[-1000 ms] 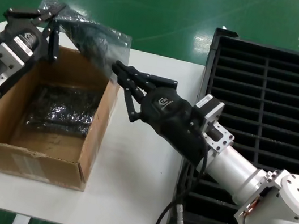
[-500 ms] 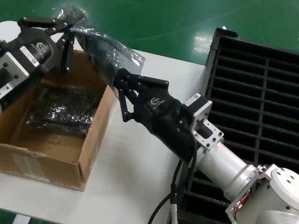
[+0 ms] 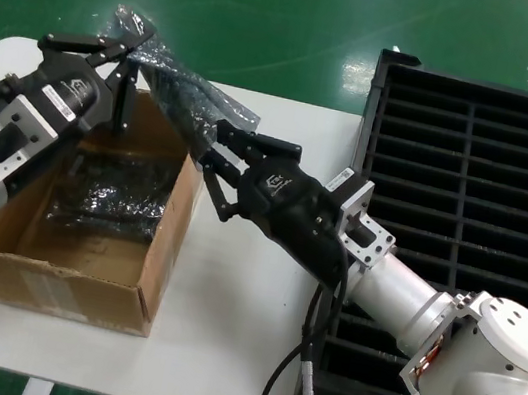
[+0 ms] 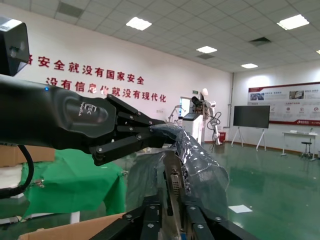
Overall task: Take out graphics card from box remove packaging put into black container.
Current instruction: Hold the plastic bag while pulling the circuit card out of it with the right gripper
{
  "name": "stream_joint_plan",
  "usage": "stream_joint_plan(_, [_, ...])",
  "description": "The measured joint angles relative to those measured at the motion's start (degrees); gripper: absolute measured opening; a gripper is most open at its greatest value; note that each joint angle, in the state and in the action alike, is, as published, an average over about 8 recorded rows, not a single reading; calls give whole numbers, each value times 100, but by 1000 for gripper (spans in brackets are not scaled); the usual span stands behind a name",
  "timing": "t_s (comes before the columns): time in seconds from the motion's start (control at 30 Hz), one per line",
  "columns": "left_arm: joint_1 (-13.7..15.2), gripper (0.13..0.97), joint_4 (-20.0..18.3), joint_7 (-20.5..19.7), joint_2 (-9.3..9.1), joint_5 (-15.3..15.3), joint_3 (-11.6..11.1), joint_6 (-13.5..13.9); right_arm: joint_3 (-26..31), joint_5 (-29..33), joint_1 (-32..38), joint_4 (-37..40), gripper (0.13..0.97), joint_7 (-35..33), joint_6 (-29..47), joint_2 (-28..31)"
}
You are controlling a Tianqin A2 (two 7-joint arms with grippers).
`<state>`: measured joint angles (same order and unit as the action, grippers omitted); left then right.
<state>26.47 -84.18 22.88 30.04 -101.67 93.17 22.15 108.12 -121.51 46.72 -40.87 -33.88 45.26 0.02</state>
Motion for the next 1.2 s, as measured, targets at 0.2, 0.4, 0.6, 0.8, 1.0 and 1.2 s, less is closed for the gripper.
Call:
stream_joint_plan(0.2, [6, 140, 21, -51, 14, 34, 37, -22, 19, 2, 19, 34, 226, -18, 52, 0])
stream_joint_plan(0.4, [-48, 140, -45, -256, 69, 26, 106, 5, 45, 1, 39, 67, 325, -31, 33, 0])
stream_joint_plan(0.6, [-171, 140, -220, -641, 207, 23, 195, 28, 85, -97, 90, 170, 345, -111, -5, -1])
stream_joint_plan(0.8, [-271, 140, -335, -784, 292, 53, 196, -15, 145, -230, 143, 266, 363, -205, -19, -1])
stream_joint_plan(1.0, [-297, 140, -297, -601, 262, 64, 117, -48, 144, -222, 138, 236, 324, -204, -51, -1])
stream_joint_plan(1.2, [-289, 140, -165, -228, 152, 16, 9, 3, 80, -73, 80, 85, 271, -94, -110, 0])
